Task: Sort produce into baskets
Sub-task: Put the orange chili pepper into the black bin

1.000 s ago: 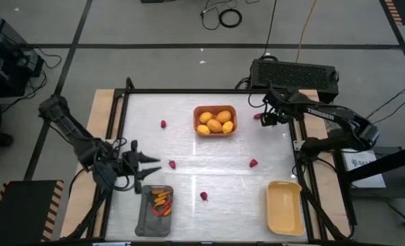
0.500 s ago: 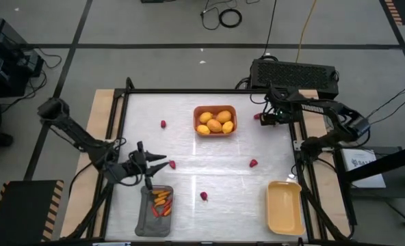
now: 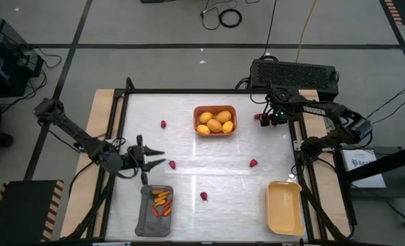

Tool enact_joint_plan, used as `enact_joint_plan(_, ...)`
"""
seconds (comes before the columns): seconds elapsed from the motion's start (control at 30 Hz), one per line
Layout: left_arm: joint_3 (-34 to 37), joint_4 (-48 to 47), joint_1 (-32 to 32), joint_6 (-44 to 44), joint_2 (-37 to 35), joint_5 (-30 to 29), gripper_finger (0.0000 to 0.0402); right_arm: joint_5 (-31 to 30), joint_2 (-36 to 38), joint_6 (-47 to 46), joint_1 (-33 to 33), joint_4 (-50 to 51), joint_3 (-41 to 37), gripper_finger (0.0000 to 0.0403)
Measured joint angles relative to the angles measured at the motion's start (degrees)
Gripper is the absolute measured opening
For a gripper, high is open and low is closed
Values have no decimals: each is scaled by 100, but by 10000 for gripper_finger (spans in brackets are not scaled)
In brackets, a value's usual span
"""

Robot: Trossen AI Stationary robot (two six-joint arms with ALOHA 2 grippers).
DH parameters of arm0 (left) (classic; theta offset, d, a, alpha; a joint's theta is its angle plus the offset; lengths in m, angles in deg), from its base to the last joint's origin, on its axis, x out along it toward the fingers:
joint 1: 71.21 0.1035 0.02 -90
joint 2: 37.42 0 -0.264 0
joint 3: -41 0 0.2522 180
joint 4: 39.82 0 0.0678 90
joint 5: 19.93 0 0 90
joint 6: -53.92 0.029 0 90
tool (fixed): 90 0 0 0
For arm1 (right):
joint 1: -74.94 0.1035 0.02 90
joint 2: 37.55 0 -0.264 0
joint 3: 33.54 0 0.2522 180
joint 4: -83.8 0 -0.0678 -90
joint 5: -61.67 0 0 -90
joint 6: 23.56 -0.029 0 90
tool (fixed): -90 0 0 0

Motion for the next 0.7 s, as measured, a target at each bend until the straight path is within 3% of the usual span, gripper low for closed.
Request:
enact_joint_plan(0.13,274,-171,471,79,-850,-84,127,66,391,108,63,105,2,9)
enact_joint_plan(0.33,998,-178,1515,128,-1953,1251,127,808,1099,61,451,296,9,5)
enact_joint_plan(0.43,1288,-181,1926,141,-2472,1581,127,1232,1475,-81,793,137,10,2)
enact_joint_plan(0.7,1566,-173,2535,299,-3330,2391,127,2032,2140,-910,2197,-1769,20,1)
